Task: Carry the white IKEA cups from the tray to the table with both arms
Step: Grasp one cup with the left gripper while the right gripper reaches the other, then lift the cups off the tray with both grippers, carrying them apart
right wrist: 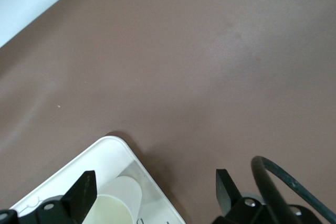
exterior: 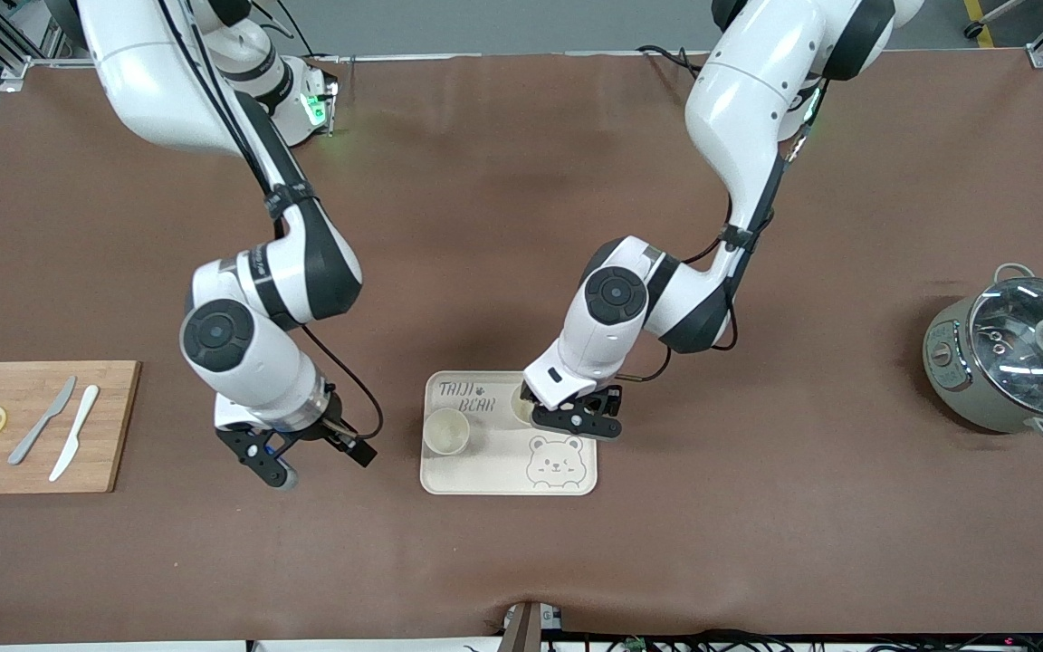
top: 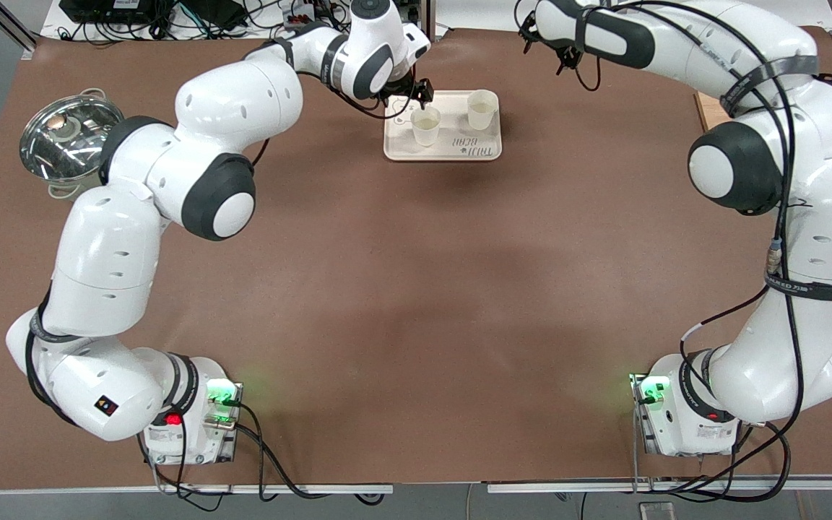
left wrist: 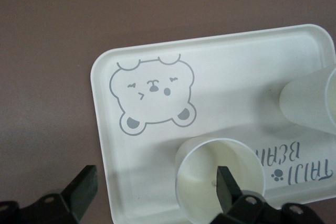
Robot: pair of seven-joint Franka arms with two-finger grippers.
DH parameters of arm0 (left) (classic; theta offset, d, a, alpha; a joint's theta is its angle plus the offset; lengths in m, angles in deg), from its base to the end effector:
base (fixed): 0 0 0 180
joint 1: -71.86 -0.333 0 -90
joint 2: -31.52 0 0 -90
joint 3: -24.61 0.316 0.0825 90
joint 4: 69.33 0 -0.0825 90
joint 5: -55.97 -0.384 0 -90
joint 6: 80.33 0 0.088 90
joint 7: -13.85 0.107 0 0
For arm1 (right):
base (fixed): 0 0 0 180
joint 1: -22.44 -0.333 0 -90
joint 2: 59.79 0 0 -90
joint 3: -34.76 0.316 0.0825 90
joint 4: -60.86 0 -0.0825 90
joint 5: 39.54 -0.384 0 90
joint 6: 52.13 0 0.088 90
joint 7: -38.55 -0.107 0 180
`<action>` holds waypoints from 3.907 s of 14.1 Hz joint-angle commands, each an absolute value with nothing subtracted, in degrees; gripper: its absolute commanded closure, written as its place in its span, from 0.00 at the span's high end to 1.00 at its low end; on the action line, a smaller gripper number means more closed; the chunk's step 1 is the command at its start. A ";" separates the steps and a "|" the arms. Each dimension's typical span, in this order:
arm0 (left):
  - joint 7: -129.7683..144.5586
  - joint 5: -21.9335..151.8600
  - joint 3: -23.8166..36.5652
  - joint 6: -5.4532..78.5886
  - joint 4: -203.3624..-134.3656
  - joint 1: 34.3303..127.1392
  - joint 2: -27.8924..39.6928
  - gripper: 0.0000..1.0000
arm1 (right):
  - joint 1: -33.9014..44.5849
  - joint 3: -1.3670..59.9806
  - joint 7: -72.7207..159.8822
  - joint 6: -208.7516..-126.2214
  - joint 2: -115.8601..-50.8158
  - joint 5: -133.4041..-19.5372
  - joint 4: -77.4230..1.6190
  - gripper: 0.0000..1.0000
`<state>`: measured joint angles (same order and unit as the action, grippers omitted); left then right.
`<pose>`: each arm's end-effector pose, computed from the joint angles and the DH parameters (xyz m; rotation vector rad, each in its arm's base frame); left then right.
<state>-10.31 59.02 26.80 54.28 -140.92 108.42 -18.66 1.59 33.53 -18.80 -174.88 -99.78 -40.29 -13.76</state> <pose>0.6345 -0.4451 0.2555 2.9961 -0.2434 0.2854 0.7068 0.2567 0.3438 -2.8858 0.9865 -0.1719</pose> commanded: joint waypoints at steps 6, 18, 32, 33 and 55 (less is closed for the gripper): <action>-10.59 56.41 27.60 58.53 -139.81 109.48 -22.71 1.00 | -3.74 33.35 -20.42 -173.95 -100.92 -38.92 -12.09 1.00; -18.03 56.33 27.51 58.62 -140.25 111.06 -22.71 0.00 | -7.09 33.26 -20.60 -176.93 -107.24 -36.90 -12.27 1.00; -12.37 53.51 27.25 45.27 -151.02 106.85 -7.99 0.00 | -7.09 33.09 -20.86 -182.38 -110.50 -36.20 -12.27 1.00; -10.52 53.51 27.16 45.26 -155.94 105.80 -3.24 0.00 | -7.09 33.00 -20.95 -182.38 -110.50 -36.20 -12.27 1.00; 45.31 68.10 26.19 72.86 -206.44 75.38 21.95 0.00 | -7.00 33.17 -23.85 -182.38 -110.41 -36.72 -11.92 0.00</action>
<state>42.97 66.32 27.02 70.86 -205.68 76.94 22.69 -6.73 32.95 -22.02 -182.84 -109.99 -37.64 -13.13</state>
